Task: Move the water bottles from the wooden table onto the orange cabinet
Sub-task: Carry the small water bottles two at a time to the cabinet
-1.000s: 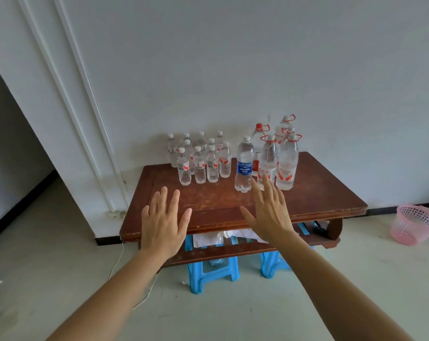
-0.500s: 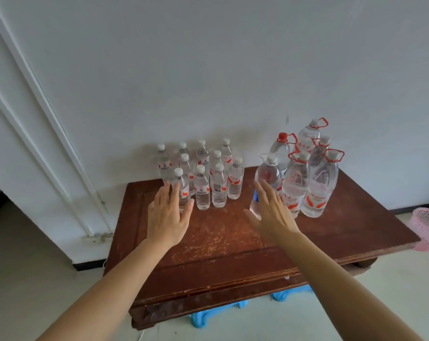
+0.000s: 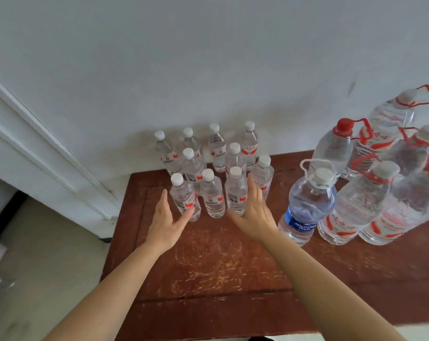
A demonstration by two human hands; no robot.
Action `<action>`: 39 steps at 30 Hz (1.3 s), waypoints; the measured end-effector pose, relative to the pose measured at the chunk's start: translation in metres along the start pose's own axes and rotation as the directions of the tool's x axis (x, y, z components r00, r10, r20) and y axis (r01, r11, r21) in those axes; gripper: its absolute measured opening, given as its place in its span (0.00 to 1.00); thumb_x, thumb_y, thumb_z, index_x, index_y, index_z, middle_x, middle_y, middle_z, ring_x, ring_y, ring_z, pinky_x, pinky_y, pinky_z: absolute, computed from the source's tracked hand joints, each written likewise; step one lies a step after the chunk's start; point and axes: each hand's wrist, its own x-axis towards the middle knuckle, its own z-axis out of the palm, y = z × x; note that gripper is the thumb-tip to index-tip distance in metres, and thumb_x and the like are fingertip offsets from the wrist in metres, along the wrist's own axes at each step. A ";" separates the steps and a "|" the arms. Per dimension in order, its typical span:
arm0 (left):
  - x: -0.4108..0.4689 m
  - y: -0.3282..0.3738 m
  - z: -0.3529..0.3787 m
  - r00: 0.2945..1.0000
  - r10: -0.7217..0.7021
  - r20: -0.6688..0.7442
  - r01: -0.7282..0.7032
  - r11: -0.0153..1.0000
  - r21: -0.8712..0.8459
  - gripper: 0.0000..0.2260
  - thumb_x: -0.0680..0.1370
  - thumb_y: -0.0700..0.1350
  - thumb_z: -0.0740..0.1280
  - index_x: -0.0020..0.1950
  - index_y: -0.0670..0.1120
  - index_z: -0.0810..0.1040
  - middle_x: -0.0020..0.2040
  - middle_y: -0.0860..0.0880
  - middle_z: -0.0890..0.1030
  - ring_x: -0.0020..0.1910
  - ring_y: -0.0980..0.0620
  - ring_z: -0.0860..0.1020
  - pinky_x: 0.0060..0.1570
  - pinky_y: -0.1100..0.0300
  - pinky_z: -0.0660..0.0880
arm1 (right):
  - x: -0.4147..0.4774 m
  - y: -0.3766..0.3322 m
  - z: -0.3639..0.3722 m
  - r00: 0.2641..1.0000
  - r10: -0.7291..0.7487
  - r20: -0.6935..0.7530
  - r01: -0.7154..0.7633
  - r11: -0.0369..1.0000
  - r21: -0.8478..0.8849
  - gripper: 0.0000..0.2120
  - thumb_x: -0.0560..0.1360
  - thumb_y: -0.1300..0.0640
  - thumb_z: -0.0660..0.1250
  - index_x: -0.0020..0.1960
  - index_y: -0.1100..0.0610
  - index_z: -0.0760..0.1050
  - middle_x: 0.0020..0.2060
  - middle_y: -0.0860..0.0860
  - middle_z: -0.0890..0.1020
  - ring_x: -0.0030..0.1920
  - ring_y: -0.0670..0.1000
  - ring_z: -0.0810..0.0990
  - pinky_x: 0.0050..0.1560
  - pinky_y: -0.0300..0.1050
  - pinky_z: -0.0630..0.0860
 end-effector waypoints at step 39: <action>-0.050 -0.095 0.032 0.913 0.104 -0.394 -0.157 0.982 -0.106 0.37 0.74 0.46 0.76 0.75 0.43 0.56 0.66 0.36 0.73 0.61 0.39 0.78 0.51 0.46 0.82 | -0.069 -0.022 0.087 0.942 0.323 -0.088 -0.297 0.928 0.226 0.40 0.76 0.46 0.73 0.78 0.51 0.52 0.68 0.45 0.62 0.67 0.50 0.67 0.61 0.52 0.72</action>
